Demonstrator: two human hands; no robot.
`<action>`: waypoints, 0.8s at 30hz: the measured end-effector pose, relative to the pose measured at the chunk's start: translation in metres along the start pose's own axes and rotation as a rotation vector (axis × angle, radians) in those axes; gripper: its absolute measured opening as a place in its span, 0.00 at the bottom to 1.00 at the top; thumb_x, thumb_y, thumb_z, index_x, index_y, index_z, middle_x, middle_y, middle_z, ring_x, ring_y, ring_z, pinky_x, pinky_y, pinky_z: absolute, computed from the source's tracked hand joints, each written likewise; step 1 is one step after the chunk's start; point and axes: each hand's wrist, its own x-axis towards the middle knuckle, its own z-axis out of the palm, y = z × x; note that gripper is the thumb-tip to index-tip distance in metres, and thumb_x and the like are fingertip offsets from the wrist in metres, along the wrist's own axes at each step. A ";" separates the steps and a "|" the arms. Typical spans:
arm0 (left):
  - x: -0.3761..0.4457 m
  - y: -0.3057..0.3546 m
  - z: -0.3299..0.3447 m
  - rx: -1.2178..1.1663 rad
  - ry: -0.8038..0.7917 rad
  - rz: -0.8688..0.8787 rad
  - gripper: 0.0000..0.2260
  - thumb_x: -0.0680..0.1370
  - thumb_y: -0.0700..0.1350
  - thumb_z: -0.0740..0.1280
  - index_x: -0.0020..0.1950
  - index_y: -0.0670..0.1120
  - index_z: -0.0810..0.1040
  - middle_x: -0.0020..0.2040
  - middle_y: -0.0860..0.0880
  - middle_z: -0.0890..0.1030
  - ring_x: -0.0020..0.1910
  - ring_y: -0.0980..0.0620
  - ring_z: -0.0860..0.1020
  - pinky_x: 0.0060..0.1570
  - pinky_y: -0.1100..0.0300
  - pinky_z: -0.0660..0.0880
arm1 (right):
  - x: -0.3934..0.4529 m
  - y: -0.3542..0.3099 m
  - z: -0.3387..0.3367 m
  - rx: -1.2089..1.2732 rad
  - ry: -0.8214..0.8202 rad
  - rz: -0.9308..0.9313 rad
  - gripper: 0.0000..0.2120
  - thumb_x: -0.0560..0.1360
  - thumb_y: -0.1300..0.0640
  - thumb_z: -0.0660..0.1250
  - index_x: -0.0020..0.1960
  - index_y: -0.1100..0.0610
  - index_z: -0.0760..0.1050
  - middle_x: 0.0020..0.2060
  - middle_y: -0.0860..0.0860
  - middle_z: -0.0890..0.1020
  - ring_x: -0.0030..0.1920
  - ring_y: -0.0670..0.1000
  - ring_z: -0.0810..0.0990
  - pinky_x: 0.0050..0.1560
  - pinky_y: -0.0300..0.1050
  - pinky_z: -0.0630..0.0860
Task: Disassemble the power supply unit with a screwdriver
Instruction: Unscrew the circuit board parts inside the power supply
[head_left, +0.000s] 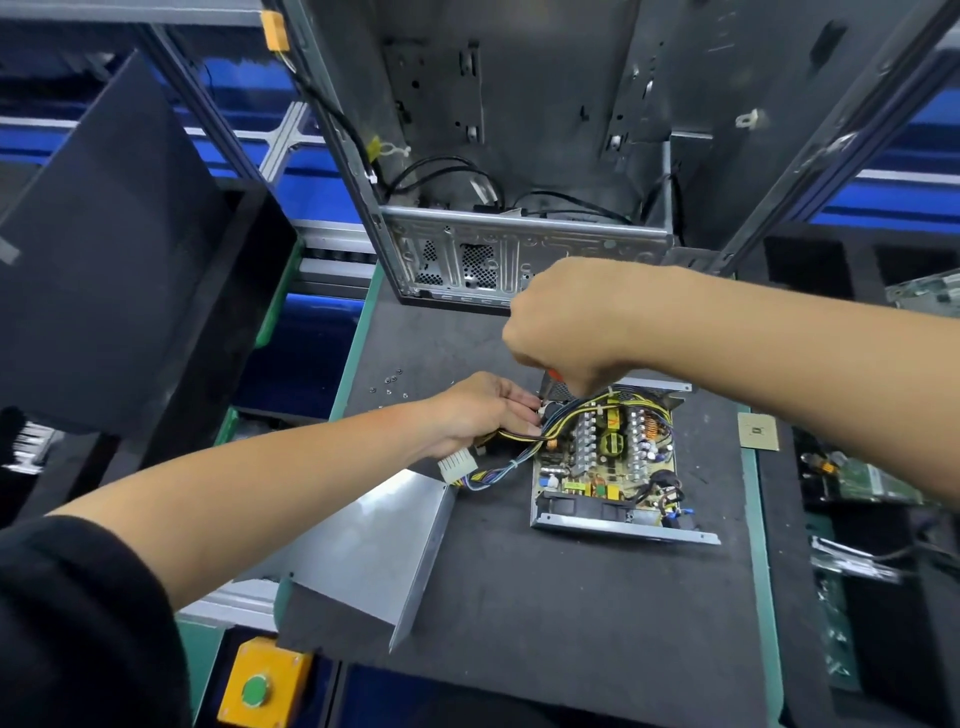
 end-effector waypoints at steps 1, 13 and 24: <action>0.000 0.000 0.000 -0.008 0.001 -0.004 0.12 0.70 0.31 0.73 0.48 0.43 0.78 0.40 0.48 0.83 0.40 0.57 0.80 0.45 0.69 0.75 | 0.000 0.003 0.000 0.102 -0.038 0.030 0.09 0.69 0.56 0.64 0.32 0.54 0.68 0.29 0.50 0.72 0.29 0.50 0.70 0.28 0.40 0.64; -0.001 0.003 0.000 -0.052 -0.009 -0.022 0.12 0.70 0.28 0.71 0.49 0.42 0.77 0.40 0.48 0.82 0.40 0.56 0.80 0.45 0.68 0.77 | -0.006 0.017 0.008 0.538 0.000 0.167 0.08 0.72 0.54 0.65 0.45 0.58 0.79 0.37 0.54 0.83 0.39 0.53 0.82 0.41 0.49 0.80; -0.004 0.000 0.002 0.009 0.050 0.017 0.12 0.69 0.29 0.72 0.47 0.42 0.78 0.37 0.49 0.82 0.35 0.59 0.81 0.40 0.70 0.76 | -0.014 0.022 0.013 0.479 -0.054 0.181 0.13 0.77 0.52 0.64 0.46 0.61 0.80 0.38 0.57 0.82 0.35 0.56 0.77 0.34 0.43 0.72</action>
